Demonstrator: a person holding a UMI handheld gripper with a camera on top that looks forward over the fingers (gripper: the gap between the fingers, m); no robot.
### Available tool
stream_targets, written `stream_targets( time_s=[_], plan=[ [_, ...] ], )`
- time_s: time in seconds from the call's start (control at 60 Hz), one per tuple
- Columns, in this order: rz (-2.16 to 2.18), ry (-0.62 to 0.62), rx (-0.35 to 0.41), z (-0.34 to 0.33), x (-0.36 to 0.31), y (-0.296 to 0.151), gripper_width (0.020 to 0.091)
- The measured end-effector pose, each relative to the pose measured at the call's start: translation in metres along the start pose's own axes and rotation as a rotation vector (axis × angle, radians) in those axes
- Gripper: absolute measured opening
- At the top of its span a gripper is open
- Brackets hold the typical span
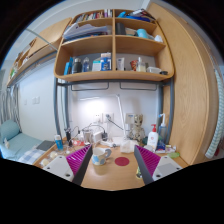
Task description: Pour water
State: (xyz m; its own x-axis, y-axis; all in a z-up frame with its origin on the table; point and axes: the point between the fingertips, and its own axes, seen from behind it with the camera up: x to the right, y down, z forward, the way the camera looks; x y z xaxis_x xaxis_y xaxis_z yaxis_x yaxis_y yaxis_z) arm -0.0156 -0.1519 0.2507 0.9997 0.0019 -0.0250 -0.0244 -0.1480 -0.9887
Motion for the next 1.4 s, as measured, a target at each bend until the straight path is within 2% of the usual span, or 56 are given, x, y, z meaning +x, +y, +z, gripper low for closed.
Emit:
stream_targets(
  time_s=[0.117, 0.25, 0.467, 0.567, 0.833, 0.933, 1.017, 1.083, 1.117, 1.15, 1.267, 1.4],
  plan=[
    [0.017, -0.025, 0.023, 0.005, 0.005, 0.016, 0.0864],
    [0.059, -0.030, -0.016, 0.016, 0.029, 0.063, 0.0858],
    [0.055, 0.135, -0.040, 0.035, 0.121, 0.134, 0.0857],
    [0.052, 0.166, -0.036, 0.054, 0.145, 0.146, 0.0858],
    [0.023, 0.112, -0.040, 0.121, 0.161, 0.147, 0.0859],
    [0.010, 0.100, -0.031, 0.141, 0.161, 0.143, 0.0834],
    [0.007, 0.086, -0.042, 0.155, 0.154, 0.145, 0.0771],
    [0.003, 0.071, -0.056, 0.163, 0.149, 0.151, 0.0656],
    [-0.004, 0.058, -0.062, 0.168, 0.148, 0.153, 0.0570],
    [-0.017, 0.056, -0.065, 0.170, 0.143, 0.157, 0.0438],
    [-0.072, 0.075, -0.054, 0.172, 0.143, 0.155, 0.0399],
    [-0.107, 0.075, -0.057, 0.173, 0.137, 0.156, 0.0304]
  ],
)
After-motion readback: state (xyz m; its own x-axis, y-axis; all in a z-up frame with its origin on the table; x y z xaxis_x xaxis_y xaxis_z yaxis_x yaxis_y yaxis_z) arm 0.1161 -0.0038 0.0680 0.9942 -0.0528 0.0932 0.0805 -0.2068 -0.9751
